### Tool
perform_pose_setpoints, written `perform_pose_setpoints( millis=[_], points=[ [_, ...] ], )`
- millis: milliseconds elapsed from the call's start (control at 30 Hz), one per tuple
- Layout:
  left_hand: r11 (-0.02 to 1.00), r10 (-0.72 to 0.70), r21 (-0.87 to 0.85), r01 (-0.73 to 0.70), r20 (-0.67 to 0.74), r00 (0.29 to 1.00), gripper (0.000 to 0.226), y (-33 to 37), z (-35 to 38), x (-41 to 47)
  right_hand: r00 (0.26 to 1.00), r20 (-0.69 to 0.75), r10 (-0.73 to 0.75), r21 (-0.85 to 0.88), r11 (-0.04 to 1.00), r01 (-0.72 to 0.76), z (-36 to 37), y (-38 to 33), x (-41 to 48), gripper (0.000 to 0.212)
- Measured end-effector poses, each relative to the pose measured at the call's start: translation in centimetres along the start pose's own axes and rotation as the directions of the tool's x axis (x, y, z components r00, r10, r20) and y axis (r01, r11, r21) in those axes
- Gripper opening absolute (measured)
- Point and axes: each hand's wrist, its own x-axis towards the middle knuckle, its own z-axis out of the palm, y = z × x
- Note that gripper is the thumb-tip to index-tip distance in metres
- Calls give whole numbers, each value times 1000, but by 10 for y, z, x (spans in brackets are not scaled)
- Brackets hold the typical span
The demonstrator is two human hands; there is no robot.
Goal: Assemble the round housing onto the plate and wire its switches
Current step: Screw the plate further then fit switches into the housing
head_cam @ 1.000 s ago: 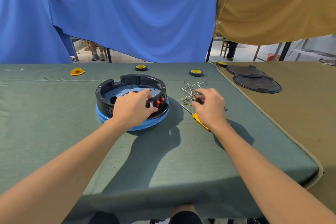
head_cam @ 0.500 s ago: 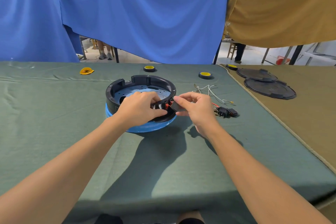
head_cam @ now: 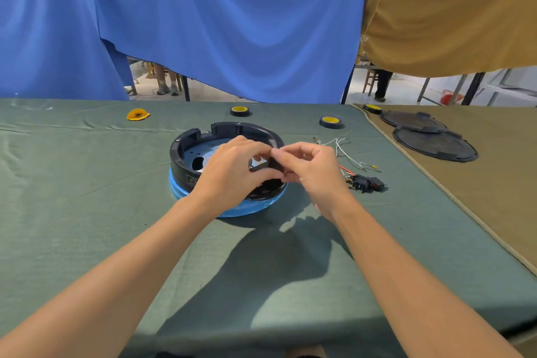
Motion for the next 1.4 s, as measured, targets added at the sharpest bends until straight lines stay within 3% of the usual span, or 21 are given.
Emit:
perform_pose_setpoints(
  millis=[133,233,300,600,933,1400],
  points=[
    [948,-151,-291,128,-57,987,23,7,-7,3,979,199,-33,388,920,-48,-5,-11,-9,27],
    [841,-145,-529,112,-20,989,30,17,-13,3,959,244,-144,475,880,11,-8,-15,-15,34],
    [802,-115,-591,87,-10,993,35,25,-17,4,948,253,-195,518,854,38,-8,-20,-17,35],
    [764,19,-640,-79,-99,995,38,59,-33,3,869,375,-322,680,733,-22,-17,-37,-26,38],
    [726,42,-678,-117,-126,991,30,73,-37,1,886,348,-305,666,746,-5,-14,-47,-29,36],
    [784,15,-610,-115,-167,986,31,64,-31,-2,872,383,-306,649,760,-18,-16,-40,-28,32]
  ],
)
